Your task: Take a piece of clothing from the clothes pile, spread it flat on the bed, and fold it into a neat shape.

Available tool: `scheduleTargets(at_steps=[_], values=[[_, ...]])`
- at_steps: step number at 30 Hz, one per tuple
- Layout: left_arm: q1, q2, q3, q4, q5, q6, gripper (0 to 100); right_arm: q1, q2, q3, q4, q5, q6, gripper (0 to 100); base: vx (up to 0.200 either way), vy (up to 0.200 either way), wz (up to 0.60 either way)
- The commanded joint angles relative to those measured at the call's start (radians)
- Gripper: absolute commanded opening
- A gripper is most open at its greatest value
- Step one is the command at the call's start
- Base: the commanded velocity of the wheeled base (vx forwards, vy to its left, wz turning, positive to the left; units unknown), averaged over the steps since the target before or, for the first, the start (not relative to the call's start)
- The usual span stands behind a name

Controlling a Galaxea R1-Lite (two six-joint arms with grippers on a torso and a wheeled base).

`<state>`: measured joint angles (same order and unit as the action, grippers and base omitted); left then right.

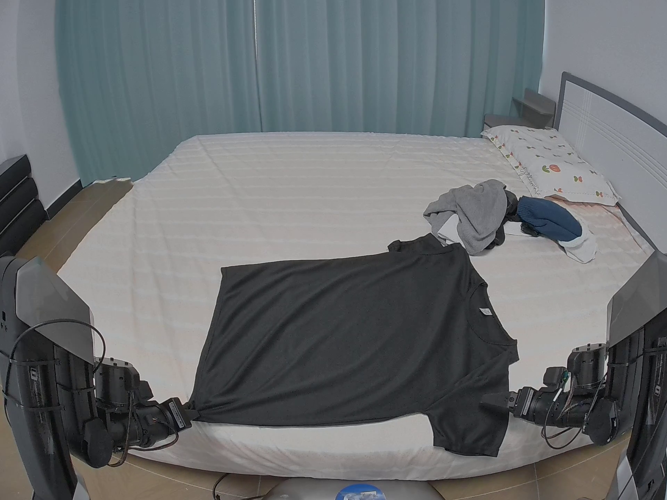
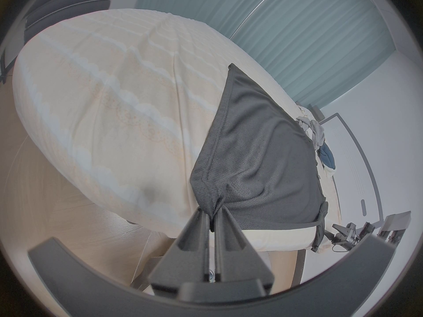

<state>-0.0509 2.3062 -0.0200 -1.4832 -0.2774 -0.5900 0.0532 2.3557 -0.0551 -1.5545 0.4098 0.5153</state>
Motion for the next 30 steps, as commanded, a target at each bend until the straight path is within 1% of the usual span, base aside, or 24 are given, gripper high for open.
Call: scheduleTargets(at_steps=[1,3,4,6,11,15,19,21,22,23,24,25,26,27,30], values=[[0.002,0.001,0.000,0.000,0.000,-0.001,0,0.002,0.020,-0.003,-0.010,0.001,0.002,100,0.000,0.000,0.00],[0.002,0.001,0.000,0.000,0.000,-0.001,0,0.004,0.013,-0.005,-0.010,0.001,0.002,100,0.000,0.000,0.00],[0.002,0.001,0.000,0.000,0.000,-0.001,0,0.004,0.010,-0.003,-0.010,0.000,0.002,0,0.000,0.000,0.00],[0.000,0.001,-0.001,0.000,0.000,-0.001,0,0.004,0.011,0.000,-0.009,-0.009,0.002,0,0.000,0.000,0.00],[0.002,-0.001,0.000,0.000,-0.002,-0.004,0,0.004,0.050,-0.002,-0.010,-0.083,-0.012,0,0.000,0.000,0.00],[0.003,-0.001,0.000,0.000,-0.003,-0.002,0,-0.003,0.007,0.037,-0.009,-0.088,-0.018,0,0.000,0.000,0.00],[0.003,-0.001,0.002,-0.002,-0.003,-0.002,0,-0.001,-0.024,0.052,-0.010,-0.091,-0.049,0,0.000,0.000,0.00],[0.005,-0.001,0.006,-0.002,-0.005,-0.002,0,-0.004,-0.092,0.055,0.040,-0.095,-0.054,0,0.000,0.000,0.00],[0.005,-0.001,0.006,-0.002,-0.005,-0.002,0,-0.006,-0.096,0.055,0.051,-0.095,-0.054,0,0.000,0.000,0.00],[0.005,-0.001,0.005,-0.002,-0.005,-0.002,0,-0.012,-0.122,0.055,0.106,-0.089,-0.049,0,0.000,0.000,0.00],[0.005,-0.001,0.003,-0.002,-0.005,-0.002,0,-0.013,-0.136,0.055,0.131,-0.086,-0.044,0,0.000,0.000,0.00],[0.005,-0.001,0.003,-0.002,-0.005,-0.002,0,-0.013,-0.138,0.055,0.134,-0.086,-0.044,0,0.000,0.000,0.00],[0.005,-0.001,0.005,-0.002,-0.005,-0.002,0,-0.003,-0.151,0.055,0.178,-0.088,-0.029,0,0.000,0.000,0.00],[0.005,-0.001,0.005,-0.002,-0.005,-0.002,0,-0.003,-0.151,0.055,0.178,-0.088,-0.029,0,0.000,0.000,0.00],[0.006,-0.001,0.015,-0.002,-0.002,0.001,0,-0.003,-0.197,0.055,0.257,-0.089,-0.023,0,0.000,0.000,0.00]])
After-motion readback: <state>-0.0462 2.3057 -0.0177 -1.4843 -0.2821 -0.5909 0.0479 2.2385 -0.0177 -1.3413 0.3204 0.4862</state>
